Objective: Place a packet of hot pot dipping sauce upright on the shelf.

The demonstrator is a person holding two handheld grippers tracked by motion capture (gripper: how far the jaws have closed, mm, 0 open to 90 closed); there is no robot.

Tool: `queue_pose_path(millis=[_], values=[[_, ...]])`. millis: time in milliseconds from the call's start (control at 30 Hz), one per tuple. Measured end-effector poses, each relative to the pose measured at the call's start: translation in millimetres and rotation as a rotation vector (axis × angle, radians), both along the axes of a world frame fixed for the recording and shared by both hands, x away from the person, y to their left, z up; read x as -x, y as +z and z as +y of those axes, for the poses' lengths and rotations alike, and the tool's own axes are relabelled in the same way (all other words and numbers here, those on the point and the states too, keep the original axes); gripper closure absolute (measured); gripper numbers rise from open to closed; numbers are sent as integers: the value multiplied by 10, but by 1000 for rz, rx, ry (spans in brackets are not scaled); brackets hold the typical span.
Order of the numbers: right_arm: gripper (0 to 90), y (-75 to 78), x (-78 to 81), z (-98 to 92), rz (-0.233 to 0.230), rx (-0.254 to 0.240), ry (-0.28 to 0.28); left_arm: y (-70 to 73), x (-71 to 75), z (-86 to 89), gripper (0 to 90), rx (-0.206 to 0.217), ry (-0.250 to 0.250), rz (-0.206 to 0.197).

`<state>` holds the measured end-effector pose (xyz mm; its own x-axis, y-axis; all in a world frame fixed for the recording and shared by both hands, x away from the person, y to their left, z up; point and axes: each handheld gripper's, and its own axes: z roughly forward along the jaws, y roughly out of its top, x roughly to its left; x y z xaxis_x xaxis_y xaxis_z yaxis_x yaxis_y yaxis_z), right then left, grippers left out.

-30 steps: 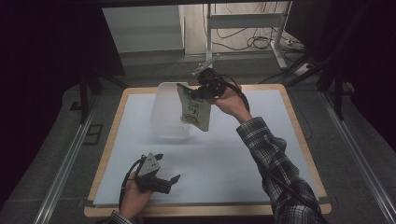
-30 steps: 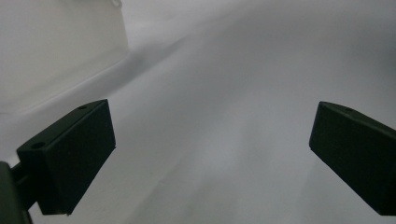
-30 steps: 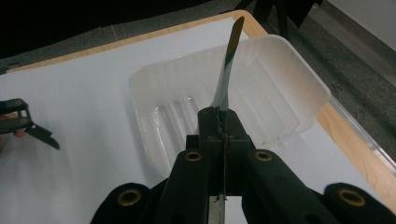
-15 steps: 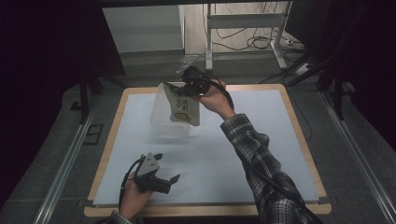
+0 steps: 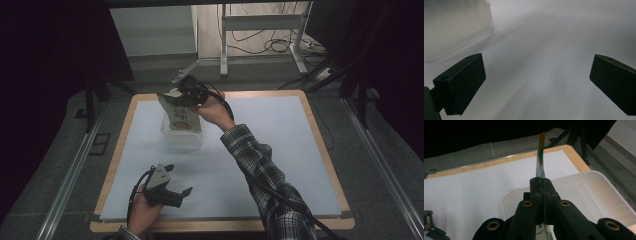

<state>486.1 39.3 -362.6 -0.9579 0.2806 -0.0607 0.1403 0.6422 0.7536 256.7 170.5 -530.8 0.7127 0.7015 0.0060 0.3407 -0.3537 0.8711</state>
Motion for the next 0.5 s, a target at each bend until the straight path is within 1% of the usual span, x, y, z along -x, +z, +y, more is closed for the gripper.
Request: queue_pose_path(millis=[67,100,200,300,333,400,500], values=[[891,-50,0,26,-2,14,6,0,1,3,2,0,1,1],[891,-99,-9,29,6,20,4,0,1,7,2,-2,1,2],[885,-162,-38,7,14,26,-2,1,2,7,2,-4,1,3],[861,-212,-56,-5,27,38,-9,0,2,2,2,-6,0,4],[849,-234,-56,-13,18,47,-15,-1,2,1,2,-7,0,3],[803,-266,-53,-52,14,27,-27,-2,0,1,2,-7,0,4],[784,-264,-45,-65,4,24,-29,-3,-1,-3,2,-9,-1,4]])
